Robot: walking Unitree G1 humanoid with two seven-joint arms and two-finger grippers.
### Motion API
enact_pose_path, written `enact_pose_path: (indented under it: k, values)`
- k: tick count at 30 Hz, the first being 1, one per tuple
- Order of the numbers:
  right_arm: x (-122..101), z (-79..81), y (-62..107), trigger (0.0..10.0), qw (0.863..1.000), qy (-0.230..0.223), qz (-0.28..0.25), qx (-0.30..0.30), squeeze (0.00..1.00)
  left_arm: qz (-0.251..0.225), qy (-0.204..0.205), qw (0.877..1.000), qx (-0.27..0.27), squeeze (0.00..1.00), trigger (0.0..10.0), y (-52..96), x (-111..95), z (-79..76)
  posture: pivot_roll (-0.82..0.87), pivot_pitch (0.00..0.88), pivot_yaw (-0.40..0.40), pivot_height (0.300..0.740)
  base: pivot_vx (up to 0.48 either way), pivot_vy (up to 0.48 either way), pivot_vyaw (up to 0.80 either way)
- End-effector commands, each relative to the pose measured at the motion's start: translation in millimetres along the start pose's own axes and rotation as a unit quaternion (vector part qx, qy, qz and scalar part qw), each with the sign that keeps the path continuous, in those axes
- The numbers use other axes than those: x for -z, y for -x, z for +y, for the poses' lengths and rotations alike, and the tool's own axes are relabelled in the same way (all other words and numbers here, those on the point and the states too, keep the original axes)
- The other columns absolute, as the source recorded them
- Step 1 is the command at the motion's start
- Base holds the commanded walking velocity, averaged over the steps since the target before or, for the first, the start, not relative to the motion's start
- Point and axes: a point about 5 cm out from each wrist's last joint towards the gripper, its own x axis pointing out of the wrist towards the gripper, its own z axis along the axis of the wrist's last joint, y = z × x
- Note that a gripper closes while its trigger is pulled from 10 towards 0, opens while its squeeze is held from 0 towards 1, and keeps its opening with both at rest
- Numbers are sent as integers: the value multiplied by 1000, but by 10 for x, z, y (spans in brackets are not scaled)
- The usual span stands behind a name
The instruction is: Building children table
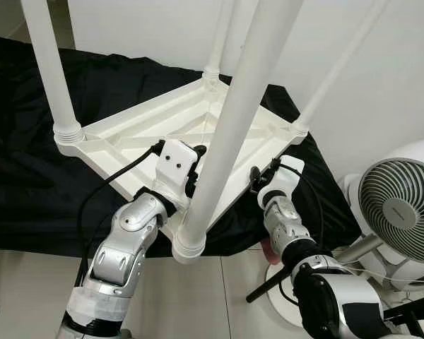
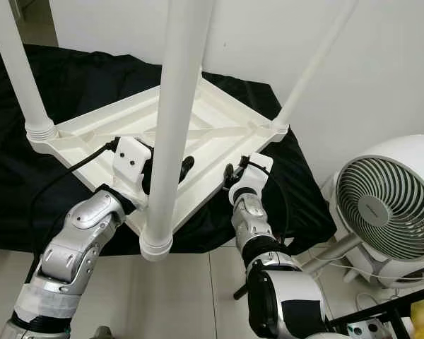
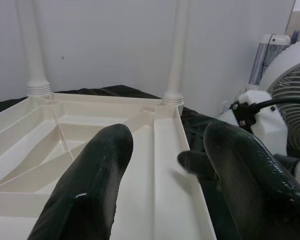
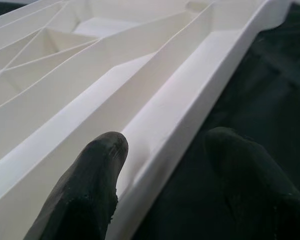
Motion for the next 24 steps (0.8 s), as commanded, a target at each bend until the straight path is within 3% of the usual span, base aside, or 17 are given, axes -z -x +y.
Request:
enact_pose_path:
  k: [1, 14, 24]
  values:
    - [128, 1, 20, 10000, 999, -13, 39, -12, 0, -9, 3, 1000, 30, 0, 10000, -60, -62, -145, 189, 83, -175, 740, 0, 0, 0]
    - [59, 159, -40, 10000, 993, -31, 59, -96, 0, -30, 19, 998, 53, 0, 10000, -116, -200, -284, 191, 77, -181, 740, 0, 0, 0]
    - [1, 389, -75, 10000, 985, 30, 71, -153, 0, -36, 30, 997, 58, 0, 10000, -151, -233, -350, 185, 70, -181, 740, 0, 0, 0]
